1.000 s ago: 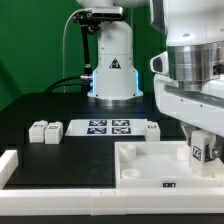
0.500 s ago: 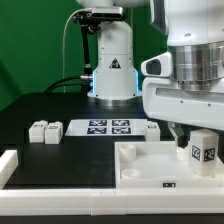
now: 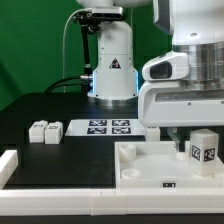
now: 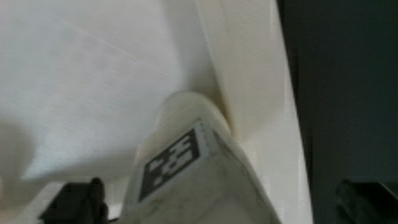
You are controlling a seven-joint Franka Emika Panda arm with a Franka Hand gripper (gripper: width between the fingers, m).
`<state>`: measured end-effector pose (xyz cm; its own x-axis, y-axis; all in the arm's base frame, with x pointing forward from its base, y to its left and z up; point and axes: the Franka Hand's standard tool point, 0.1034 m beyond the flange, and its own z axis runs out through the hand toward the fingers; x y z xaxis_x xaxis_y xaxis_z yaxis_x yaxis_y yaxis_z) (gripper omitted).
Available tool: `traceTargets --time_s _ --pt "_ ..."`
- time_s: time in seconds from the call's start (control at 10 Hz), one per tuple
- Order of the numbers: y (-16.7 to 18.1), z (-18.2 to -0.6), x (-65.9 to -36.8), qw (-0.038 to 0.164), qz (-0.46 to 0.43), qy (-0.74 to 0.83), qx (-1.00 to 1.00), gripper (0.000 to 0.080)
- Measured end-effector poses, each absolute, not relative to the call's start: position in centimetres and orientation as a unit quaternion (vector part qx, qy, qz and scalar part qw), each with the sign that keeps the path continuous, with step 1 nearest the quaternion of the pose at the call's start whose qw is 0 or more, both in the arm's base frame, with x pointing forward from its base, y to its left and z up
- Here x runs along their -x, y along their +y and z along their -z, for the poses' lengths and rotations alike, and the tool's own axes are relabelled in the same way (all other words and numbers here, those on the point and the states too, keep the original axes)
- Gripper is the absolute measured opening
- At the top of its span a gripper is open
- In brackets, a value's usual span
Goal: Assemble one leg
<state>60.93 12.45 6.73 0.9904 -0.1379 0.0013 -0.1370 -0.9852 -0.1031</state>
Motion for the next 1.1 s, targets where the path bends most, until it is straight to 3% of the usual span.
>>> traceTargets --time_s 0.5,0.6,0.7,0.8,0.9,1.0,1.1 --pt "11.69 -6.68 -61.04 0.039 0.014 -0.135 0.990 0.0649" --pt "11.68 -6.68 -61.04 0.039 0.014 -0.133 0.990 0.0536" --pt "11.66 -6.67 -61.04 0.039 0.014 -0.133 0.990 0.0536" --pt "11.66 -6.67 -61.04 0.039 0.013 -0.130 0.991 0.0363" --pt "11.65 -6.66 -61.04 0.040 0.013 -0.115 0.993 0.0363" --pt "11.64 -6.66 -61.04 0.040 0.013 -0.115 0.993 0.0288" --pt "11.64 -6.66 -61.04 0.040 0.013 -0.114 0.993 0.0288"
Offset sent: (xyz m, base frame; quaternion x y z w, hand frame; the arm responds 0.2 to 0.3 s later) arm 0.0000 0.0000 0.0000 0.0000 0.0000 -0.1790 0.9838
